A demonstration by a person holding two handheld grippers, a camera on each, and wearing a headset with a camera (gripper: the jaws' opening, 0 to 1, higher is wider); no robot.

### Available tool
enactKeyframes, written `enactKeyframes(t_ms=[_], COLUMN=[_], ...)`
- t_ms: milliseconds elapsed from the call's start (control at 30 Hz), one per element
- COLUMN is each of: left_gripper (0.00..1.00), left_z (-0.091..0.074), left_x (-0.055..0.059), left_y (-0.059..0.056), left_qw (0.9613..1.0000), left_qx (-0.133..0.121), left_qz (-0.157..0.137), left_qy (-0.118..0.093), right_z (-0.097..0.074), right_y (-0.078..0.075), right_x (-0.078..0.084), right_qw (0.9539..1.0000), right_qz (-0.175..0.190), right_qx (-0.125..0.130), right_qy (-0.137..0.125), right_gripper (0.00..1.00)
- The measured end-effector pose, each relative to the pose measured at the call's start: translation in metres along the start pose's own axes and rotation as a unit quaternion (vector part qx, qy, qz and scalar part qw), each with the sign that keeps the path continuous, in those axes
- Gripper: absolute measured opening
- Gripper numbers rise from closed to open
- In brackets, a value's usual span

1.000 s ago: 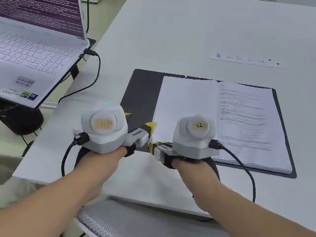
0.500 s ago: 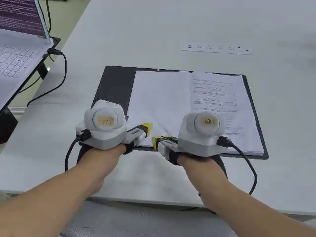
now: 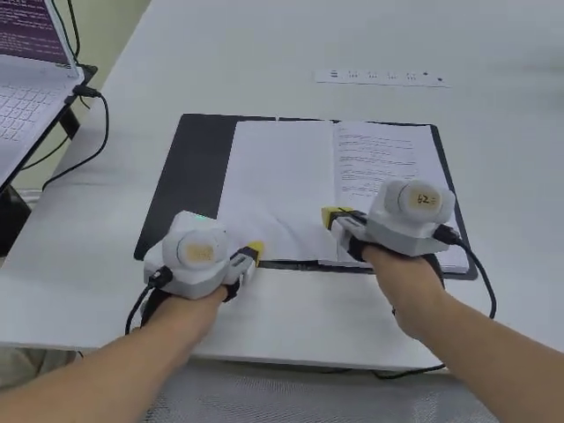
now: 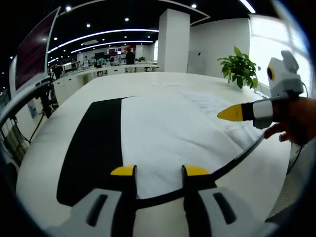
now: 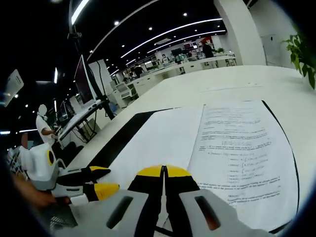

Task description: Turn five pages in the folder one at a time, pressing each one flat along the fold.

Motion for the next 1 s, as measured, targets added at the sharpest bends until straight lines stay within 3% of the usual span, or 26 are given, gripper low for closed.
enactKeyframes(t_ms=[133, 400, 700, 1000], left_gripper=[0.35, 0.35, 0.35, 0.35], left_z=[0.0, 0.002, 0.004, 0.005], left_x=[0.001, 0.001, 0.002, 0.001], left_y=[-0.001, 0.001, 0.002, 0.002], left_qw=[0.9997, 0.9996, 0.9995, 0.9995], left_qx=[-0.001, -0.004, -0.007, -0.008], left_qz=[0.024, 0.017, 0.017, 0.015], left_qy=[-0.006, -0.021, -0.025, -0.028], right_z=[0.013, 0.039, 0.058, 0.069], right_y=[-0.009, -0.025, -0.036, -0.038], right_x=[-0.001, 0.001, -0.016, -0.028], right_qw=[0.9995, 0.9978, 0.9985, 0.9981], right_qz=[-0.032, -0.064, -0.055, -0.058], right_qx=[0.0, 0.002, 0.004, 0.008], right_qy=[-0.002, 0.019, -0.004, -0.017], right_gripper=[0.0, 0.0, 0.0, 0.0])
Point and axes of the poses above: the centre of the closed fingertips' face, and the gripper's own axes: z roughly forward along the fingers, y roughly to its left, x roughly out of its underside, the point moved 2 cm from there along -z, roughly backward along the fingers, and after that the axes turned 3 degrees about -z, right-handed, at the moved point
